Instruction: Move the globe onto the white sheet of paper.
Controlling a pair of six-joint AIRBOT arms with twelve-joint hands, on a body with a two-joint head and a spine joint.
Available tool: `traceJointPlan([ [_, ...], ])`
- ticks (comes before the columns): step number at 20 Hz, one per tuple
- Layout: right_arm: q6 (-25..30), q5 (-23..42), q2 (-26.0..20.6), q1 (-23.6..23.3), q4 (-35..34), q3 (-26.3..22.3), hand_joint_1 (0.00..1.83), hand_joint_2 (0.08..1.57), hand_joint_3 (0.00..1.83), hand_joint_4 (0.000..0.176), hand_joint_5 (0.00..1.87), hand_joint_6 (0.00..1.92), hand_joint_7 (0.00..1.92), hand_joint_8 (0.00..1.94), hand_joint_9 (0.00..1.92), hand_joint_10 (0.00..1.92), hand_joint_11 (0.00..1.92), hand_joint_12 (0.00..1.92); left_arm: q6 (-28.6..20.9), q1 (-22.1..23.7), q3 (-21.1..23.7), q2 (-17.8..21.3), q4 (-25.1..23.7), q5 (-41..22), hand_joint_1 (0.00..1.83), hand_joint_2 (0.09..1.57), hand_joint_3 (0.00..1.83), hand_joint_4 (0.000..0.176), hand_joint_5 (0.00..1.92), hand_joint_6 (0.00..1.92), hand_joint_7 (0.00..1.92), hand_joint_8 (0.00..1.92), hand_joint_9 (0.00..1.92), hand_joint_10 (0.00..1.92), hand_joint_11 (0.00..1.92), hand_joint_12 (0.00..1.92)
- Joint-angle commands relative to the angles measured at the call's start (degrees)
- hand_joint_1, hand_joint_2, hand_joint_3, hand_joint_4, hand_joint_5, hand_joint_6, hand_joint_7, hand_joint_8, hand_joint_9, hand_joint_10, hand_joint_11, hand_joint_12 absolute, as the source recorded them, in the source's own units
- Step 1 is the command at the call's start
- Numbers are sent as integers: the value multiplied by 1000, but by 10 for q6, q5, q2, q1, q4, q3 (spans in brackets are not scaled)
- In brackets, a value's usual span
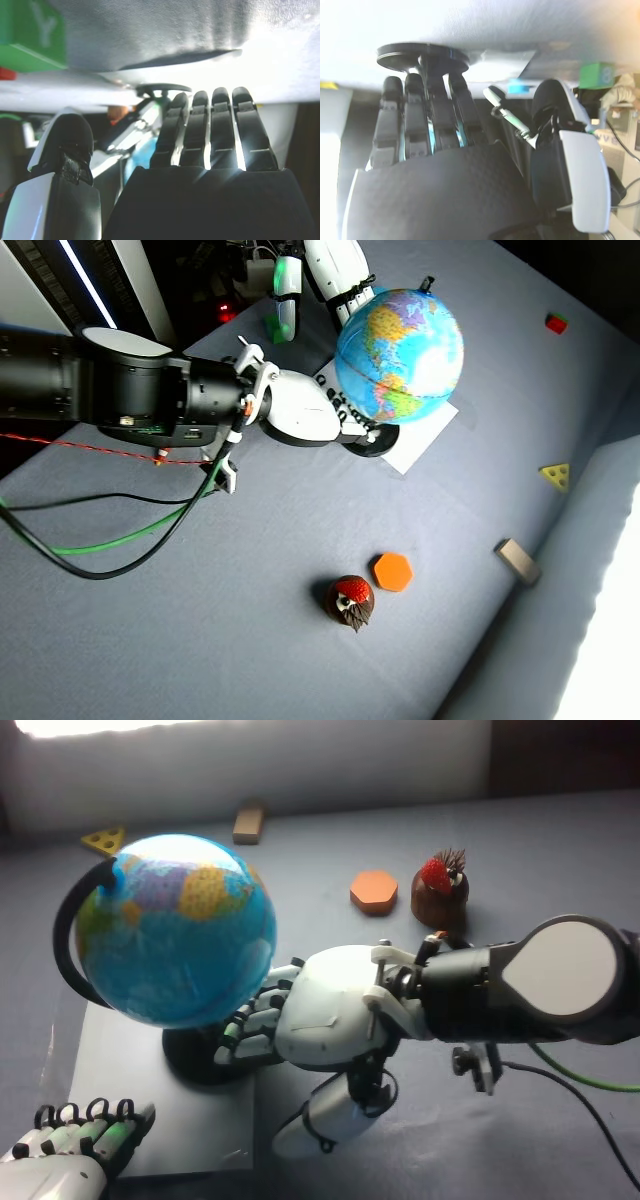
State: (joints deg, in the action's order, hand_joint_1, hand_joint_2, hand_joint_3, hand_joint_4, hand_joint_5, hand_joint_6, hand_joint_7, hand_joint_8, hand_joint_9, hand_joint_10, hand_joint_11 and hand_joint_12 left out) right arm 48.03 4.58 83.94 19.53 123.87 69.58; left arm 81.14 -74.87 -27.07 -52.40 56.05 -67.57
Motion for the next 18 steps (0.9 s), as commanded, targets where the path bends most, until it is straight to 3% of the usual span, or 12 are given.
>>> traceJointPlan([
  [1,3,-23,4,-7,-3,2,0,1190,2,0,143,1,120,0,112,0,0,220,-1,4,0,1,-24,-48,0,1123,29,0,0,0,0,0,0,0,0,0],
  [10,5,-28,19,-14,-4,6,0,1186,0,0,136,2,118,1,112,1,0,219,-1,3,3,4,-20,-48,0,1118,24,0,0,0,0,0,0,0,0,0],
  [16,30,-13,-82,-20,-4,-67,0,1187,0,0,166,12,136,6,117,3,0,247,-6,5,13,13,-6,-40,0,1117,22,0,0,0,0,0,0,0,0,0],
  [18,68,-12,-128,-20,-4,-96,0,1187,0,0,169,13,141,7,117,2,0,249,9,26,34,24,32,-18,0,1117,21,0,0,0,0,0,0,0,0,0],
])
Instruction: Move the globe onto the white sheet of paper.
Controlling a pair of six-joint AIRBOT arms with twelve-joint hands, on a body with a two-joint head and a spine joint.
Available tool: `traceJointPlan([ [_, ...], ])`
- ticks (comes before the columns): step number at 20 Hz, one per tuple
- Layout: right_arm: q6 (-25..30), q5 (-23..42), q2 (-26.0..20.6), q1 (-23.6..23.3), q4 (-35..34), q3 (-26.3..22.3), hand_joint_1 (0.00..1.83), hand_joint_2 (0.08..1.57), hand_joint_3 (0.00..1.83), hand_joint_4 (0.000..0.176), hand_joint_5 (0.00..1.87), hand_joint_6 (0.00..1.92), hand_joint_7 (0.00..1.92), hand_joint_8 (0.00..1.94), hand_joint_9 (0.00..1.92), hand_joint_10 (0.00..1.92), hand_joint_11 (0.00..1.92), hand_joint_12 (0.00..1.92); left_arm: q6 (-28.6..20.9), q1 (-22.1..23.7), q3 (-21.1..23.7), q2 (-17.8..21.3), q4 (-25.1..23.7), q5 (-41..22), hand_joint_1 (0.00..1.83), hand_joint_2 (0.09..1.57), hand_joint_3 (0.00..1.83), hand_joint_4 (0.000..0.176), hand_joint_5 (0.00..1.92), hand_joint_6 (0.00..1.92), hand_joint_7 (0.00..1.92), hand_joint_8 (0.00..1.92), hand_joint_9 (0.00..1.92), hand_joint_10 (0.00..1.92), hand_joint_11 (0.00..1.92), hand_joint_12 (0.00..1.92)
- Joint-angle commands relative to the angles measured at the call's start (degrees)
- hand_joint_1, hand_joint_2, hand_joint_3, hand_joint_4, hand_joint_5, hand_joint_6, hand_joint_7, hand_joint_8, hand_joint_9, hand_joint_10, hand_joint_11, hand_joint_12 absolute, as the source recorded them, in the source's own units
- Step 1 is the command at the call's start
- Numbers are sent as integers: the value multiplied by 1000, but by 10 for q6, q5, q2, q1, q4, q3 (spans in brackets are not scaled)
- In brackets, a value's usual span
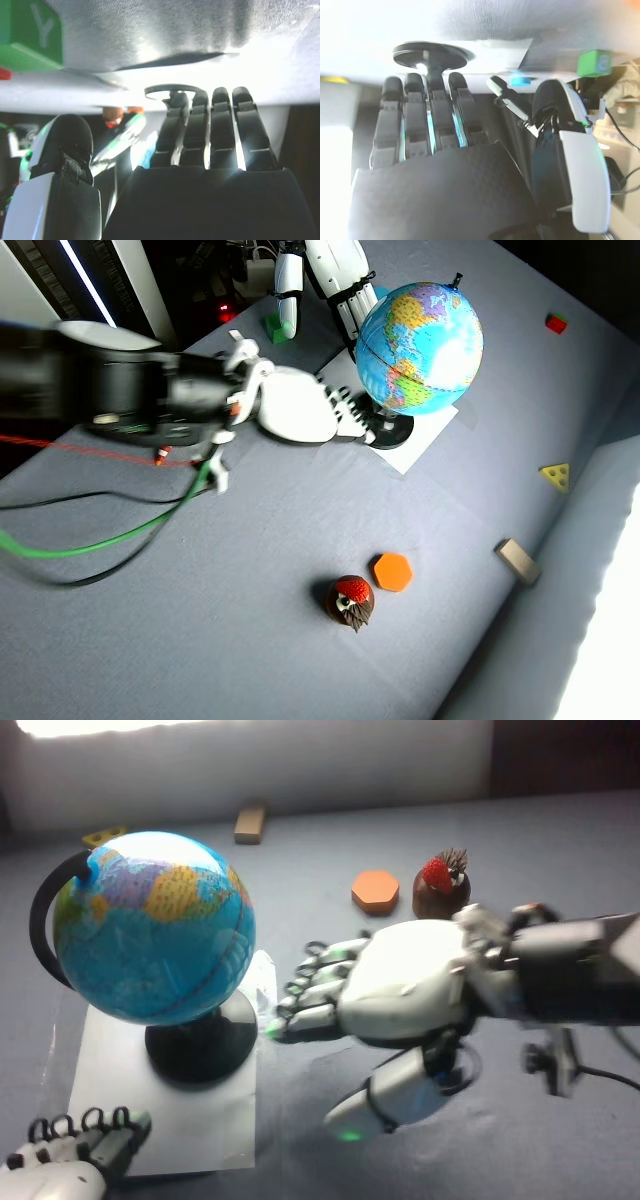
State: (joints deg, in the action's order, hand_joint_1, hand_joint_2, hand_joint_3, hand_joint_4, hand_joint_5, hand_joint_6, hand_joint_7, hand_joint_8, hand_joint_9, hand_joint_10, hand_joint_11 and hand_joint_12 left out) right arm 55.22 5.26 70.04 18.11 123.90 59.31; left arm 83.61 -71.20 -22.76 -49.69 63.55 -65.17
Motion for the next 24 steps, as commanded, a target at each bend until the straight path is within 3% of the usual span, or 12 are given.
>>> traceJointPlan([
  [1,12,-23,-19,-5,-4,-16,0,1186,0,0,165,10,140,7,116,2,0,249,14,15,6,6,4,-12,0,1118,21,0,0,0,0,0,0,0,0,0],
  [3,45,-78,-78,4,-4,-69,0,1184,0,0,151,4,136,4,123,5,0,252,88,71,32,18,96,17,0,1119,21,0,0,0,0,0,0,0,0,0],
  [7,47,-200,-169,16,-5,-179,0,1183,0,0,158,8,150,9,119,2,0,255,161,178,77,-1,241,-35,0,1120,20,0,0,0,0,0,0,0,0,0],
  [9,7,-262,-194,24,-20,-221,0,1183,0,0,173,14,161,12,130,7,0,249,222,244,88,-17,299,-59,0,1121,20,0,0,0,0,0,0,0,0,0],
  [12,-164,-346,-203,23,-206,-265,0,1183,0,0,175,14,162,11,135,9,0,245,304,350,102,-47,397,-120,0,1121,19,0,0,0,0,0,0,0,0,0],
  [16,-200,-405,-199,16,-287,-292,0,1183,0,0,205,18,194,10,158,13,0,306,352,449,108,-85,479,-190,0,1123,20,0,0,0,0,0,0,0,0,0],
  [17,-207,-412,-198,14,-301,-295,0,1183,0,0,280,40,253,21,193,23,0,401,353,457,110,-89,483,-200,0,1128,21,0,19,7,41,16,17,7,0,0],
  [19,-238,-427,-195,4,-355,-310,0,1187,0,0,525,118,477,61,375,82,0,1012,374,491,114,-94,515,-218,0,1141,12,0,269,41,362,16,259,40,42,45],
  [20,-249,-442,-193,-2,-375,-319,0,1214,8,0,664,173,645,96,550,156,18,1354,381,509,114,-97,528,-228,0,1168,0,0,410,22,516,35,436,22,8,579],
  [21,-249,-456,-189,-7,-378,-324,0,1276,0,0,810,317,846,102,720,350,182,1500,390,524,114,-100,539,-235,0,1214,3,0,545,54,704,79,635,106,68,1128],
  [23,-248,-470,-177,-12,-378,-324,0,1330,2,0,886,679,1100,209,825,880,440,1657,397,537,113,-104,552,-243,0,1335,3,0,759,179,957,279,657,957,298,1586],
  [24,-248,-472,-171,-13,-378,-324,0,1359,5,0,859,1040,1099,624,881,1169,596,1786,397,537,113,-105,549,-244,0,1409,12,0,779,595,923,842,704,1401,434,1822],
])
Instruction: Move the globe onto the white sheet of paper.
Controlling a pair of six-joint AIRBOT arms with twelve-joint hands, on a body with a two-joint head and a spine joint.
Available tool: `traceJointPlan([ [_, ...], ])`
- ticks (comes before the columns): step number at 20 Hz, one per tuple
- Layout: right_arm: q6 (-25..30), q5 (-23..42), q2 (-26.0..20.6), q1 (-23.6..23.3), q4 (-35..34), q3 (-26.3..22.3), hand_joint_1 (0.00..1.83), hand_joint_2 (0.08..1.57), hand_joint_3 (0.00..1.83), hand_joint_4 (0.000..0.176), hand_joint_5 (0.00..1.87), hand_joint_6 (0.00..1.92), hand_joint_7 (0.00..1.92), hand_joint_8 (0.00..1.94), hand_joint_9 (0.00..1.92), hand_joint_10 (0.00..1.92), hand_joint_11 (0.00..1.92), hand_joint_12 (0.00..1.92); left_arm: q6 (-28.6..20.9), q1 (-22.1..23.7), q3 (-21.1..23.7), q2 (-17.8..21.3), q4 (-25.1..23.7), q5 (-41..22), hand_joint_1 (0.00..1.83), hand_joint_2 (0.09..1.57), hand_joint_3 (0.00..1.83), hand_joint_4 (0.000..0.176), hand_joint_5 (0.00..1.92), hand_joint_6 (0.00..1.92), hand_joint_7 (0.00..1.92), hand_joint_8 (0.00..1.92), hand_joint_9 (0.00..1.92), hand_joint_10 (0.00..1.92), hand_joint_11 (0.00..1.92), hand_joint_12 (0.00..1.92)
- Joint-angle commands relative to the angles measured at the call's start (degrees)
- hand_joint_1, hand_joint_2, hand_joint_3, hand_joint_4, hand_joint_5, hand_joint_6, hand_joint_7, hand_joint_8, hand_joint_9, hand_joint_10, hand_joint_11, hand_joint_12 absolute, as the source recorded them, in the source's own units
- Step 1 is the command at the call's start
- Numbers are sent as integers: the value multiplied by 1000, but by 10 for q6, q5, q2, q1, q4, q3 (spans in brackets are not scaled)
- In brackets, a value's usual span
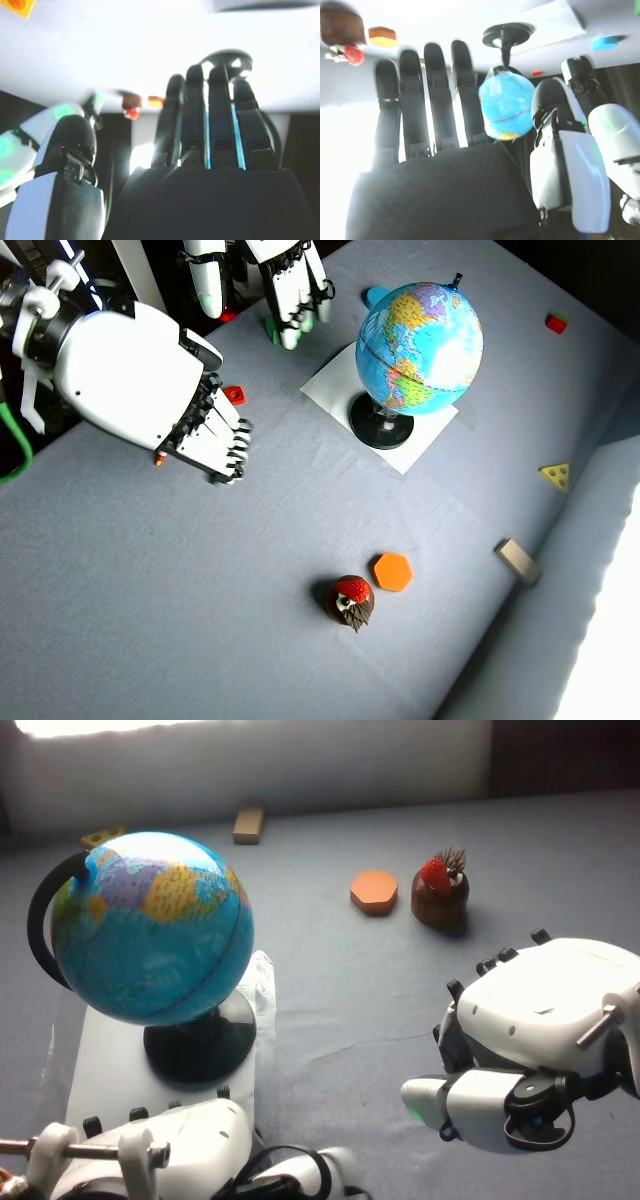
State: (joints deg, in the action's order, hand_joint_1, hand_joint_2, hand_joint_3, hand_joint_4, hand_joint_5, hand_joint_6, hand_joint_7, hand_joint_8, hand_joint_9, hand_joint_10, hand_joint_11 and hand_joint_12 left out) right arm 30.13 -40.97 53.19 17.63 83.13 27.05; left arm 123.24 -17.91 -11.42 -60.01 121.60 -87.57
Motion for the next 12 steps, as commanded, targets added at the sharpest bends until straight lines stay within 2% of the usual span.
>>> traceJointPlan([
  [1,2,-9,-1,-8,29,-2,81,1376,5,0,866,1281,1034,1070,919,1432,746,1890,1,3,0,-2,-34,-19,0,1475,12,0,797,973,929,1245,796,1660,584,1901],
  [2,2,-4,-1,-8,29,-2,231,1398,7,0,897,1452,1048,1336,1010,1623,937,1915,1,0,2,0,-36,-19,135,1492,6,0,849,1223,983,1461,914,1776,748,1917],
  [3,0,0,-2,-8,29,-3,383,1434,12,0,935,1577,1086,1523,1100,1787,1118,1920,0,-2,3,0,-36,-19,286,1487,0,0,912,1383,1043,1600,1009,1860,911,1920],
  [4,-6,2,-2,-8,29,-4,492,1475,20,0,959,1704,1115,1709,1179,1894,1264,1921,0,-4,4,0,-39,-19,407,1476,0,0,940,1582,1084,1748,1096,1909,1056,1921],
  [5,-23,4,-1,-11,13,-5,586,1504,24,0,981,1856,1137,1866,1246,1916,1372,1921,0,-6,5,0,-44,-19,516,1475,0,0,975,1766,1129,1869,1187,1919,1177,1921],
  [7,-40,5,-1,-19,-14,-5,730,1514,19,0,1046,1918,1206,1938,1326,1921,1481,1921,-1,-10,5,1,-44,-19,644,1484,0,0,1042,1911,1230,1919,1310,1921,1315,1921],
  [12,-47,2,1,-24,-14,-5,793,1494,7,0,1086,1921,1261,1941,1372,1921,1545,1921,-3,-12,3,3,-53,-19,691,1502,4,0,1077,1921,1270,1921,1362,1921,1365,1921],
])
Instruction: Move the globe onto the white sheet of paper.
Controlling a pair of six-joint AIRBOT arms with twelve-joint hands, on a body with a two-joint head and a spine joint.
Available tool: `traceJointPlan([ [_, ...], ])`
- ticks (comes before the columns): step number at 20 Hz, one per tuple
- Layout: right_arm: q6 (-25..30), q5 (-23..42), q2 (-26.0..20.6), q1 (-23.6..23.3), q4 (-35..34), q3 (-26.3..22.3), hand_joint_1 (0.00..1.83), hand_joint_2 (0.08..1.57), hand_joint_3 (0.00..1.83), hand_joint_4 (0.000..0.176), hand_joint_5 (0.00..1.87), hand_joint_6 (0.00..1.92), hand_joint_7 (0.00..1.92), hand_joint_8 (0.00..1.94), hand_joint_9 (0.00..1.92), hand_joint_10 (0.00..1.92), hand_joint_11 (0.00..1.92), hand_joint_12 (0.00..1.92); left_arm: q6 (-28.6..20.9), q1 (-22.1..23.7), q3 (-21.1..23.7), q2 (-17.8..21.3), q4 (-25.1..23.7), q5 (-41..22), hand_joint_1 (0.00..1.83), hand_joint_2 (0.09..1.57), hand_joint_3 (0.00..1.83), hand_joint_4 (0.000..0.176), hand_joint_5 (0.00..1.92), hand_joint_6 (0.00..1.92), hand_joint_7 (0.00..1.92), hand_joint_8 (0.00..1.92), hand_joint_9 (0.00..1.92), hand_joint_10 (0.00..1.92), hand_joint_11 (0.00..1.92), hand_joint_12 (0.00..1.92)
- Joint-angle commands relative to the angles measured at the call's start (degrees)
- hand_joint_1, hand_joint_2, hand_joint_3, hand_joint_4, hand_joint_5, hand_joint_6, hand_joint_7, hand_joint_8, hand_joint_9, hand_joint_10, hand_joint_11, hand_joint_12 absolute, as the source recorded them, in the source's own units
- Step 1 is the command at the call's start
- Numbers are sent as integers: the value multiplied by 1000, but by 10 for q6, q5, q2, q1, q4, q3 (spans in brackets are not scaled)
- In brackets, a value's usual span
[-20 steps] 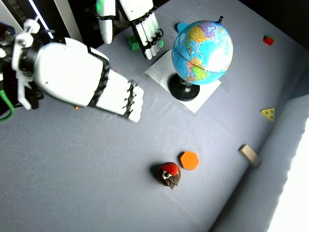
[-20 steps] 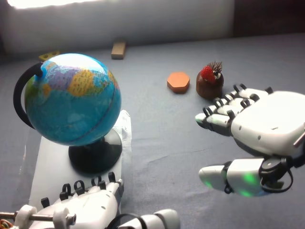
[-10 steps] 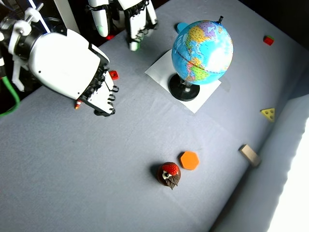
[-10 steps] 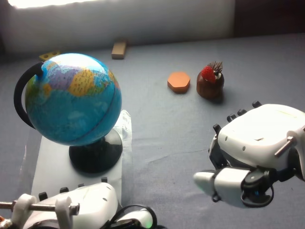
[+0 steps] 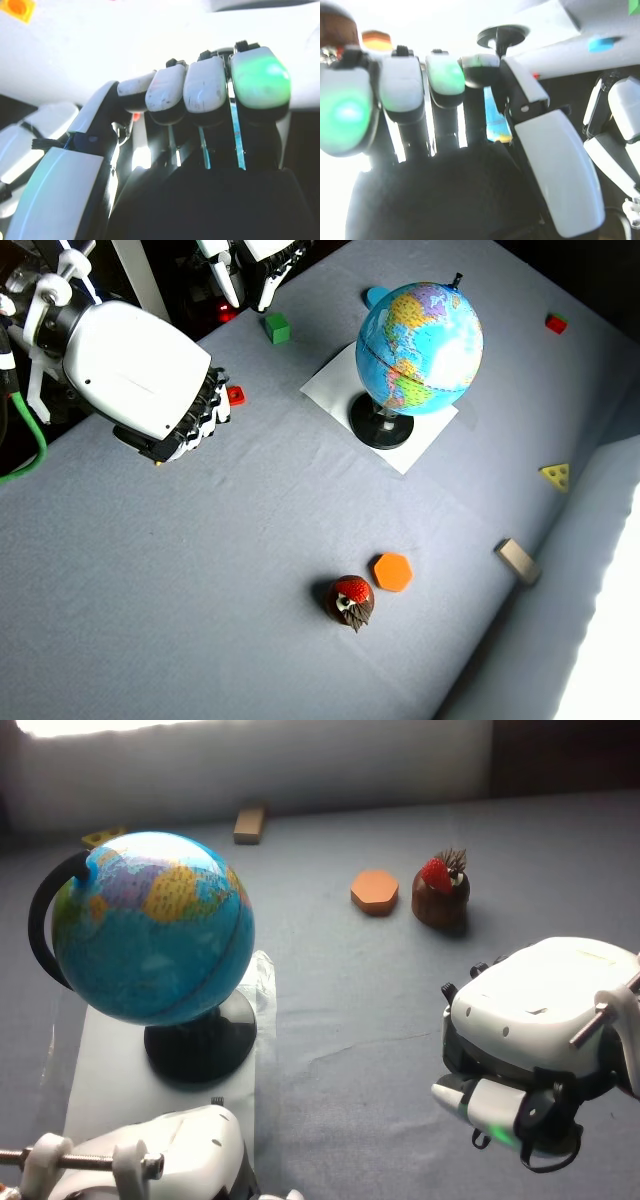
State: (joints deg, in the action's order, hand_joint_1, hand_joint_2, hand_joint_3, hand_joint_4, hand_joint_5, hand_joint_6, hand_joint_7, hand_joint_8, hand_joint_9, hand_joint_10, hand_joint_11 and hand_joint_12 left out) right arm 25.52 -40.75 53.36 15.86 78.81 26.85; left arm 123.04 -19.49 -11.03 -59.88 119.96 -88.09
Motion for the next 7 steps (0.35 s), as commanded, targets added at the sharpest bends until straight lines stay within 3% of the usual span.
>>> traceJointPlan([
  [1,-3,-1,-1,-6,30,-3,795,1493,6,0,1086,1921,1261,1941,1372,1921,1544,1921,-1,5,-1,1,-37,-14,690,1503,4,0,1078,1921,1270,1921,1362,1921,1363,1921],
  [7,-6,-1,0,-5,31,-4,784,1485,2,0,1085,1921,1256,1941,1371,1921,1532,1921,0,9,6,-2,-45,-14,741,1486,0,0,1076,1921,1275,1921,1364,1921,1348,1921],
])
